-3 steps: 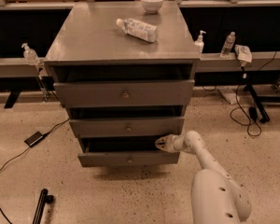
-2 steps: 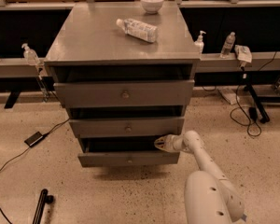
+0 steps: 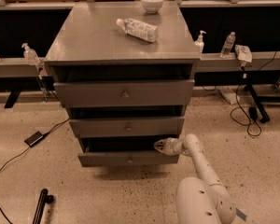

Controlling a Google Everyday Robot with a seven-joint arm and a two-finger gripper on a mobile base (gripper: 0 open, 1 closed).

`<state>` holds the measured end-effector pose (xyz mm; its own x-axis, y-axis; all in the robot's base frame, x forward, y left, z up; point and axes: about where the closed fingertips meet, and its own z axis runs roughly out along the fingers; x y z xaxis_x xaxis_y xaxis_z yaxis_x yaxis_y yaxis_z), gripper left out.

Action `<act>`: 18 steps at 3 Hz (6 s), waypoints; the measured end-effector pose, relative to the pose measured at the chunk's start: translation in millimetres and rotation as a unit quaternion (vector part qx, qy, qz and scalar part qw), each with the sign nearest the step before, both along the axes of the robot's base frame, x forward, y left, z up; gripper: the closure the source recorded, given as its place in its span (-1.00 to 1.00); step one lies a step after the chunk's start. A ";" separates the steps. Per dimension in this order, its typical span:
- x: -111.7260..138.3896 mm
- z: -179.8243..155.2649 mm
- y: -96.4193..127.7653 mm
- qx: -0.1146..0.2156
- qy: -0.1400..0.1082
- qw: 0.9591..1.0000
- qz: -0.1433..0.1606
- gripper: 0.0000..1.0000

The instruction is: Open bottom drawer

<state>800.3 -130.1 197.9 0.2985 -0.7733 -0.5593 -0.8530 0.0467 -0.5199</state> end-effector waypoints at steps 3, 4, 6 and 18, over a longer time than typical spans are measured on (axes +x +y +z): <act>-1.5 2.6 -0.9 0.001 0.002 1.000 0.000 1.00; -1.5 2.5 -0.9 0.001 0.002 1.000 0.000 1.00; -1.6 2.5 -1.0 0.001 0.002 1.000 0.000 1.00; -49.6 5.6 -22.9 0.041 -0.005 0.999 0.005 1.00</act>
Offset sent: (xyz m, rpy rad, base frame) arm -0.0217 -0.0253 -0.0269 0.0141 0.0532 0.0066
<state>750.8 -153.0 203.5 0.3110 -0.7220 -0.6180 -0.8488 0.0814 -0.5223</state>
